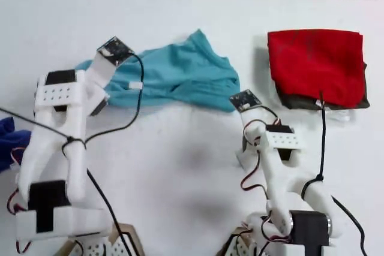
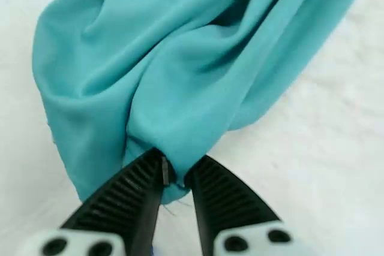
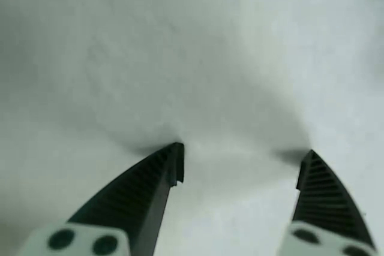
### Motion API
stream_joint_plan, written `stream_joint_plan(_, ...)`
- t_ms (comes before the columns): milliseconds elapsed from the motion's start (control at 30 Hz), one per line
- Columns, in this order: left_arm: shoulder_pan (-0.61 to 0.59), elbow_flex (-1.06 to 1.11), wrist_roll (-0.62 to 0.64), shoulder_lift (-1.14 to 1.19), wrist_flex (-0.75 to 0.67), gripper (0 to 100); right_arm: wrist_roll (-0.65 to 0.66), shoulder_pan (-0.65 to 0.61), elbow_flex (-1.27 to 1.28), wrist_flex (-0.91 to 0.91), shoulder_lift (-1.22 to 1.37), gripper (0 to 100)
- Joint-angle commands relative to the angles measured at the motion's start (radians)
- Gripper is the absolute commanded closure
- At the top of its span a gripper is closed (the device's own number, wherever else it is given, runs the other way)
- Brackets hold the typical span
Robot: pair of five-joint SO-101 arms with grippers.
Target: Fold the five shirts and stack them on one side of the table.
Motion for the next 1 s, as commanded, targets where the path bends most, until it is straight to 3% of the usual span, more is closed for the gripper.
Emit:
stream_joint_plan(0,0.003,-0.042,0.011,-0.078,0.107,97,-0.008,0.007,-0.002,-0.021,0.008,70.1)
stream_joint_plan(133,-0.02,-0.015,0.002,-0.081,0.193,97,-0.008,0.007,-0.002,-0.021,0.008,70.1)
stream_joint_plan(367,-0.058,0.194,-0.075,-0.081,0.106,97,-0.005,0.007,-0.002,-0.021,0.008,70.1)
stream_joint_plan(567,-0.064,0.232,-0.075,-0.084,0.074,78,-0.002,0.007,-0.002,-0.021,0.008,70.1)
stream_joint_plan(700,-0.1,0.223,-0.094,-0.084,0.055,82,-0.002,0.007,-0.002,-0.021,0.008,70.1)
stream_joint_plan(967,-0.167,0.272,-0.275,-0.083,0.061,82,-0.003,0.007,-0.002,-0.021,0.008,70.1)
